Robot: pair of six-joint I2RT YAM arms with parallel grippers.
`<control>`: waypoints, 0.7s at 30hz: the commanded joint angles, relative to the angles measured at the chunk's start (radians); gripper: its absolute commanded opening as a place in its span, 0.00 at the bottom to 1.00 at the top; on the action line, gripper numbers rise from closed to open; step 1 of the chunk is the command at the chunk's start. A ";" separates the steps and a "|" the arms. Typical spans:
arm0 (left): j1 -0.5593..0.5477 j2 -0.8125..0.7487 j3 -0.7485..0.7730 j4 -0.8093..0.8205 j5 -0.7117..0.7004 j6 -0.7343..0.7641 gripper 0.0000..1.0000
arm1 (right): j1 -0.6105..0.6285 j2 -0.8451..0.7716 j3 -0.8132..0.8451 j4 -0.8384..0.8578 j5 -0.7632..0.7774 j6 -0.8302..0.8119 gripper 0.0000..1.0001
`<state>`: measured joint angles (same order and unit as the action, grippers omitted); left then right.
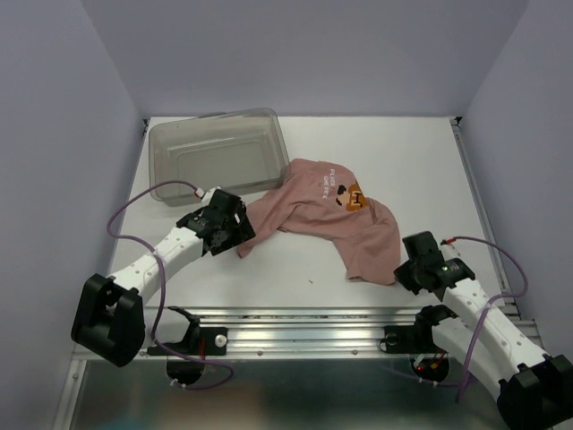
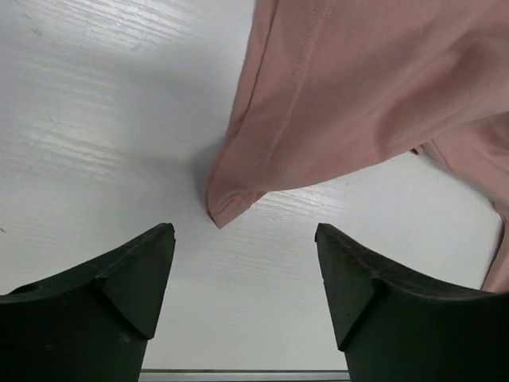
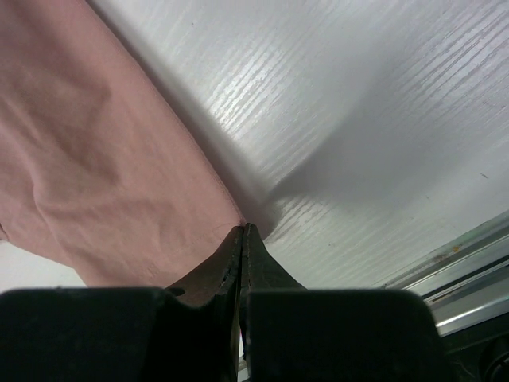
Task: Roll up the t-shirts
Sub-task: Flatten out the T-shirt at the center of the board.
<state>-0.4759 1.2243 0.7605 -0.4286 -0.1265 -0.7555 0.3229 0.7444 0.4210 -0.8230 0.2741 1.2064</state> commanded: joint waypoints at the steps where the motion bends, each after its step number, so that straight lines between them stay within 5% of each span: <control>1: -0.001 -0.002 -0.001 -0.007 -0.048 -0.019 0.85 | 0.004 -0.013 0.056 -0.015 0.065 0.019 0.01; 16: -0.007 -0.011 -0.151 0.096 -0.053 -0.211 0.60 | 0.004 0.027 0.027 0.076 0.001 -0.010 0.01; 21: -0.009 0.023 -0.181 0.178 -0.050 -0.196 0.58 | 0.004 0.036 0.015 0.104 -0.016 -0.021 0.01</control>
<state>-0.4770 1.2469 0.5919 -0.3401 -0.1585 -0.9272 0.3229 0.7826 0.4423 -0.7719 0.2630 1.1969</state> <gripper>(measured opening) 0.584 0.016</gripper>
